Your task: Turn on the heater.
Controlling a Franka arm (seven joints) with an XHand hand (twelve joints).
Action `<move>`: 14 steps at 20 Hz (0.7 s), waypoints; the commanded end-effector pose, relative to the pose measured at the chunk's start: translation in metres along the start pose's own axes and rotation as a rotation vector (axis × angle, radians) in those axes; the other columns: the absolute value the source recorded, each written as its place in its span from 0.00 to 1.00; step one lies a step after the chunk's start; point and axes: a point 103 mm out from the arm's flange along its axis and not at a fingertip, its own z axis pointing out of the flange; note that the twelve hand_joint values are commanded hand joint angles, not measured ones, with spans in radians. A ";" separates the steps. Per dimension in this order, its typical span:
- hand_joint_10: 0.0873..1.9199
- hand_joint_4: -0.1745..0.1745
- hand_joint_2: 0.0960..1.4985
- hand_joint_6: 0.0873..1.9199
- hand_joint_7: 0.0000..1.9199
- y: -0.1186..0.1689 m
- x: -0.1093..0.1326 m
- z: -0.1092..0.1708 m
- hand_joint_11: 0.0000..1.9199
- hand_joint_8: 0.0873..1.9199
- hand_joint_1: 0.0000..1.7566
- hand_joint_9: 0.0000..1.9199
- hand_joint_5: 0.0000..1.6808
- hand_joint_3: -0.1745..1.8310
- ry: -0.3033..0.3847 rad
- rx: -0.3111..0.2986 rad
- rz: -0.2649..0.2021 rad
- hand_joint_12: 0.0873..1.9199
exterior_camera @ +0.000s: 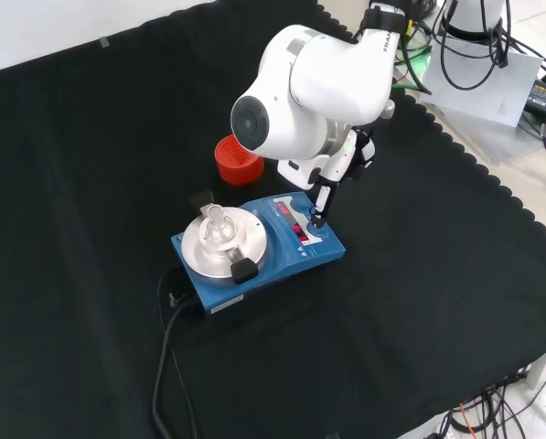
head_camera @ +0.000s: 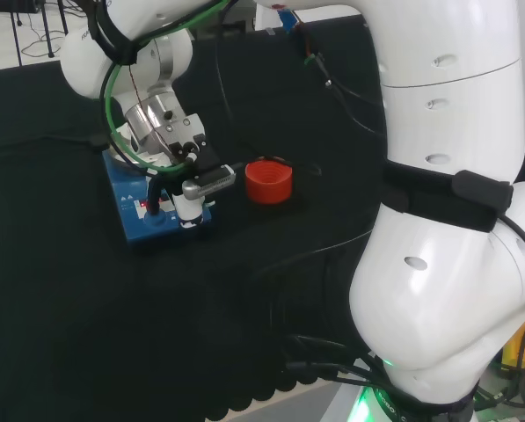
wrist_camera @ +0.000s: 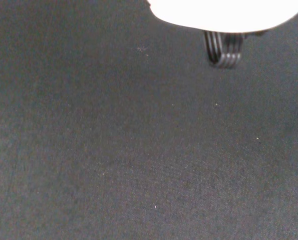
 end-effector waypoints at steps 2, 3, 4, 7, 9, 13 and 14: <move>0.84 0.35 0.30 0.00 0.82 -0.007 0.002 -0.005 0.75 1.00 0.86 0.87 0.19 0.71 0.006 -0.011 -0.021 0.73; 0.84 0.35 0.29 0.00 0.82 -0.011 0.002 -0.009 0.75 1.00 0.86 0.87 0.19 0.71 0.008 -0.016 -0.025 0.73; 0.84 0.35 0.29 0.00 0.82 -0.015 0.002 -0.012 0.75 1.00 0.86 0.87 0.19 0.71 0.007 -0.022 -0.027 0.73; 0.84 0.35 0.29 0.00 0.82 -0.025 0.002 -0.023 0.75 1.00 0.86 0.87 0.19 0.71 0.005 -0.043 -0.031 0.73; 0.84 0.35 0.29 0.00 0.82 -0.031 0.001 -0.028 0.75 1.00 0.86 0.87 0.19 0.71 0.006 -0.055 -0.031 0.73; 0.84 0.35 0.29 0.00 0.82 -0.035 -0.001 -0.031 0.75 1.00 0.86 0.87 0.20 0.71 0.011 -0.062 -0.026 0.73; 0.84 0.35 0.29 0.00 0.82 -0.035 -0.001 -0.031 0.75 1.00 0.86 0.87 0.20 0.71 0.012 -0.062 -0.024 0.73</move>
